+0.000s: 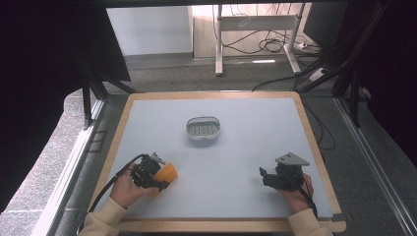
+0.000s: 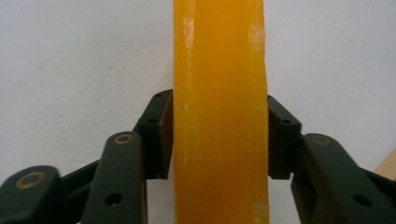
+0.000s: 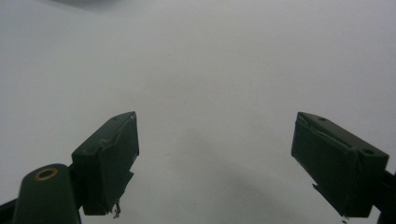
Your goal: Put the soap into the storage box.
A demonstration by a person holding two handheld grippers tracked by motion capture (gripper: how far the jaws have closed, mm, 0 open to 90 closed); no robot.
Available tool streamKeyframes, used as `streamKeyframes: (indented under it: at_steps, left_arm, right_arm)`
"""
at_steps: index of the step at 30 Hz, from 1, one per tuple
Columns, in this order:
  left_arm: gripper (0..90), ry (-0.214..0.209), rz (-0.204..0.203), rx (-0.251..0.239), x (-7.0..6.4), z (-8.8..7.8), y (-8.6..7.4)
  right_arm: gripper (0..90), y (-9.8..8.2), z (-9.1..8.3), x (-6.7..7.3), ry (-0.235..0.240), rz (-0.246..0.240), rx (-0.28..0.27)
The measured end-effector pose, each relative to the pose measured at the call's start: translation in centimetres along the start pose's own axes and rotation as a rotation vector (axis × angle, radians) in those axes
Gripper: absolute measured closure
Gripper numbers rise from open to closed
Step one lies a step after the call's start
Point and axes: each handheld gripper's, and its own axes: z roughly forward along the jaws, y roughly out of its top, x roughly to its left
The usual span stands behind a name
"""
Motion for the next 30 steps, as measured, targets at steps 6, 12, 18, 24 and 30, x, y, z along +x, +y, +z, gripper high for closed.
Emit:
streamKeyframes:
  at_steps: [6, 12, 18, 24, 30]
  left_arm:
    - [60.2, 0.0, -0.026, 0.012, 0.3, 0.2, -0.1]
    - [61.8, 0.006, -0.038, 0.007, 0.3, 0.2, -0.1]
    - [61.9, 0.007, -0.036, -0.014, 0.5, 0.0, -0.1]
    - [61.9, -0.008, -0.045, -0.058, 1.0, -0.7, -0.2]
    - [62.0, -0.031, -0.029, -0.067, 1.2, -1.1, -0.3]
  right_arm:
    - [15.1, -0.1, 0.1, 0.0, -0.005, -0.003, 0.007]
    - [14.9, -0.1, 0.2, 0.1, -0.004, -0.013, 0.016]
    - [14.9, -0.1, 0.0, -0.1, -0.007, -0.01, 0.013]
    - [14.9, -0.2, -0.2, -0.6, -0.026, 0.01, 0.01]
    - [14.9, -0.3, -0.2, -0.9, -0.027, 0.026, 0.011]
